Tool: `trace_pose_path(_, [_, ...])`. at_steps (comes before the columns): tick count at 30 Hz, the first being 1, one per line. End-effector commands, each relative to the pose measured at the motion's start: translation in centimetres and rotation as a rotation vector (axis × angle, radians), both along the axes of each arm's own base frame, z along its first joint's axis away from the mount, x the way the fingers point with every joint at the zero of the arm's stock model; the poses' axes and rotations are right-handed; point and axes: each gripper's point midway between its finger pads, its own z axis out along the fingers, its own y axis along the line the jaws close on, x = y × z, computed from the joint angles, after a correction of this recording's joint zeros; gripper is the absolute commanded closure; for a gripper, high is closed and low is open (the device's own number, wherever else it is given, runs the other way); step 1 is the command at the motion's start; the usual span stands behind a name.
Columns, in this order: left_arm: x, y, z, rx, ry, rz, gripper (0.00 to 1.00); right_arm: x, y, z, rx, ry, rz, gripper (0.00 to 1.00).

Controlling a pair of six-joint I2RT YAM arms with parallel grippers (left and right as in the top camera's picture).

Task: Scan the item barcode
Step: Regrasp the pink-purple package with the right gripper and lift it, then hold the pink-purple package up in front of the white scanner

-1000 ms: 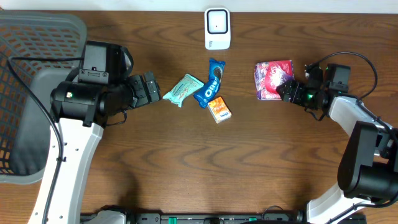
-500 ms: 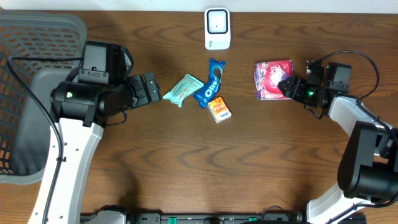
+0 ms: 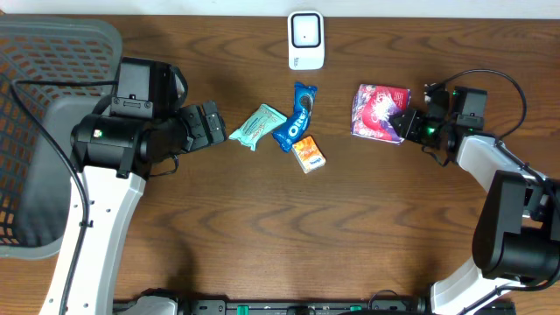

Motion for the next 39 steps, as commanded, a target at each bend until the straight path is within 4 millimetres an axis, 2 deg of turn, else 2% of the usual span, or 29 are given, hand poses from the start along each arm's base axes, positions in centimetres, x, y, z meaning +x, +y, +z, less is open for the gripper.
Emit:
trace_pose_path(1, [0.1, 0.3, 0.2, 0.014, -0.008, -0.003, 0.02, -0.4, 1.1, -0.3, 0.001, 0.013, 0.025, 0.49])
trace_pose_path(2, [0.1, 0.3, 0.2, 0.014, -0.008, -0.003, 0.02, -0.4, 1.1, -0.4, -0.009, 0.018, 0.021, 0.33])
trace_pose_path(5, [0.1, 0.3, 0.2, 0.014, -0.009, -0.003, 0.02, -0.7, 0.3, -1.3, -0.065, 0.063, -0.036, 0.29])
trace_pose_path(7, [0.1, 0.3, 0.2, 0.014, -0.008, -0.003, 0.02, -1.0, -0.4, -1.9, -0.103, 0.092, -0.079, 0.28])
trace_pose_path(11, [0.1, 0.3, 0.2, 0.014, -0.008, -0.003, 0.02, -1.0, -0.3, -2.0, -0.098, 0.094, -0.094, 0.30])
trace_pose_path(16, [0.1, 0.3, 0.2, 0.014, -0.008, -0.003, 0.02, -1.0, -0.2, -2.4, -0.091, 0.101, -0.091, 0.39])
trace_pose_path(19, [0.1, 0.3, 0.2, 0.014, -0.008, -0.003, 0.02, -1.3, 0.6, -3.7, -0.064, 0.129, -0.066, 0.41])
trace_pose_path(21, [0.1, 0.3, 0.2, 0.014, -0.009, -0.003, 0.02, -1.7, 1.0, -5.0, -0.062, 0.163, -0.055, 0.50])
trace_pose_path(22, [0.1, 0.3, 0.2, 0.014, -0.008, -0.003, 0.02, -1.9, 1.3, -5.6, -0.061, 0.178, -0.049, 0.62])
trace_pose_path(24, [0.1, 0.3, 0.2, 0.014, -0.008, -0.003, 0.02, -2.3, 2.0, -6.5, -0.050, 0.198, -0.023, 0.98])
trace_pose_path(26, [0.1, 0.3, 0.2, 0.014, -0.008, -0.003, 0.02, -2.2, 2.7, -6.3, -0.027, 0.190, -0.002, 0.99])
trace_pose_path(30, [0.1, 0.3, 0.2, 0.014, -0.008, -0.003, 0.02, -0.6, 4.0, -3.5, 0.036, 0.107, 0.043, 0.99])
trace_pose_path(32, [0.1, 0.3, 0.2, 0.014, -0.008, -0.003, 0.02, 0.6, 4.5, -1.1, 0.074, 0.055, 0.053, 0.99])
trace_pose_path(33, [0.1, 0.3, 0.2, 0.014, -0.008, -0.003, 0.02, 1.5, 4.8, 0.9, 0.109, 0.021, 0.046, 0.99])
trace_pose_path(39, [0.1, 0.3, 0.2, 0.014, -0.009, -0.003, 0.02, 5.6, 6.7, 7.4, 0.231, -0.096, -0.031, 0.99])
